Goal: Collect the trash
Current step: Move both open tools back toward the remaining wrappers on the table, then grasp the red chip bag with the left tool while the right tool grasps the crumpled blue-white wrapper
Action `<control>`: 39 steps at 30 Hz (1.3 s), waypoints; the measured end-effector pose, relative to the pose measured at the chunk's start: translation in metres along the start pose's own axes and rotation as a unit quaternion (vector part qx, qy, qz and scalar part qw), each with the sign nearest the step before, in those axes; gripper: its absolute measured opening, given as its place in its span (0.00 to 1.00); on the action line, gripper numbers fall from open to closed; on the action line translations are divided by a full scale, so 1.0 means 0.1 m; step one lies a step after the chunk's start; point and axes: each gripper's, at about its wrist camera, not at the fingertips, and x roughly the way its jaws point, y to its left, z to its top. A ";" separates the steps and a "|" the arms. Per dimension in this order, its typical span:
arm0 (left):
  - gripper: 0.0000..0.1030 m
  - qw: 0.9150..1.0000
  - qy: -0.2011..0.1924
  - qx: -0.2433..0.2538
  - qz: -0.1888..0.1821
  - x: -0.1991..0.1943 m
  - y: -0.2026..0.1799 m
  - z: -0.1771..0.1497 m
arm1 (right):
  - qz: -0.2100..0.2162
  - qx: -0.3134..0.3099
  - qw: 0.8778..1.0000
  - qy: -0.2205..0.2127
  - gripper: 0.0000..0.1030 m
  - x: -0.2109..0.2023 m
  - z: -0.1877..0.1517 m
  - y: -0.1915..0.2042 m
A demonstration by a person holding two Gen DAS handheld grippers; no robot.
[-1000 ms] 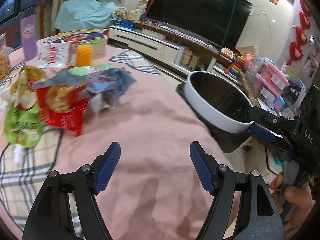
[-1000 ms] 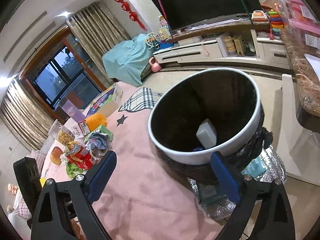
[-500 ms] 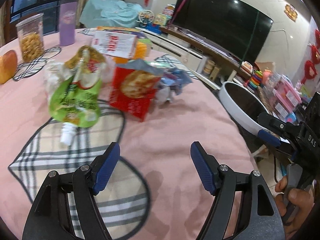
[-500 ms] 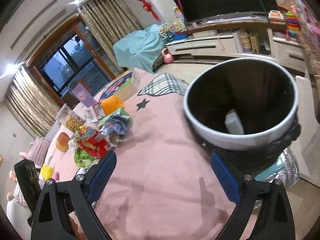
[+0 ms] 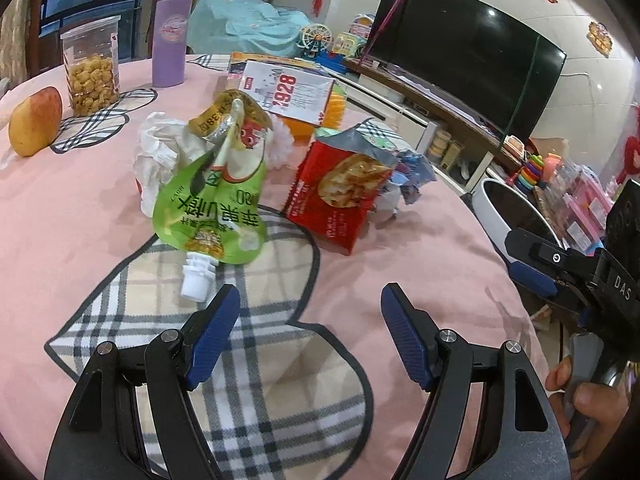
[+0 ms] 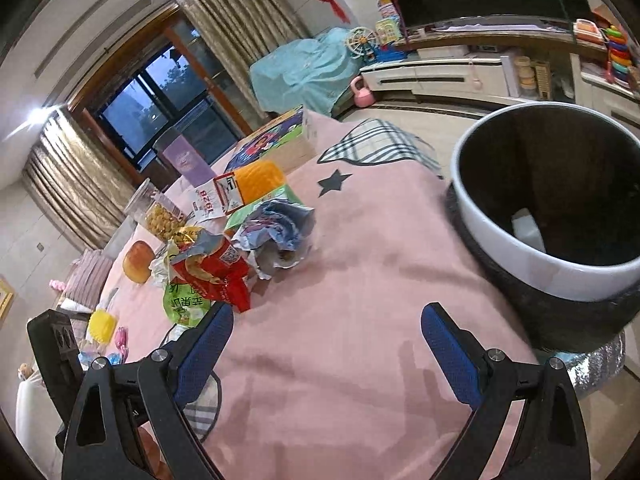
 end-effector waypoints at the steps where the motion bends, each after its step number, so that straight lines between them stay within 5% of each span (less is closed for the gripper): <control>1: 0.72 1.000 0.000 0.000 0.000 0.01 0.02 0.01 | 0.001 -0.002 1.000 0.003 0.93 0.03 0.01 0.02; 22: 0.69 0.999 -0.001 0.032 -0.009 0.24 0.06 0.37 | 0.036 -0.010 0.999 0.025 0.93 0.49 0.27 -0.02; 30: 0.54 0.999 0.013 0.044 -0.025 0.41 0.02 0.49 | 0.051 -0.028 0.997 0.042 0.91 0.74 0.42 0.08; 32: 0.39 0.998 0.019 0.046 -0.034 0.46 0.01 0.51 | 0.056 -0.034 0.997 0.047 0.91 0.83 0.46 0.12; 33: 0.27 0.998 0.022 0.047 -0.037 0.48 0.01 0.52 | 0.056 -0.035 0.997 0.049 0.89 0.86 0.47 0.12; 35: 0.20 0.997 0.029 0.052 -0.046 0.52 0.00 0.52 | 0.058 -0.037 0.996 0.059 0.83 0.95 0.49 0.14; 39: 0.10 0.996 0.029 0.054 -0.057 0.51 0.00 0.51 | 0.068 -0.035 0.994 0.074 0.48 1.05 0.50 0.13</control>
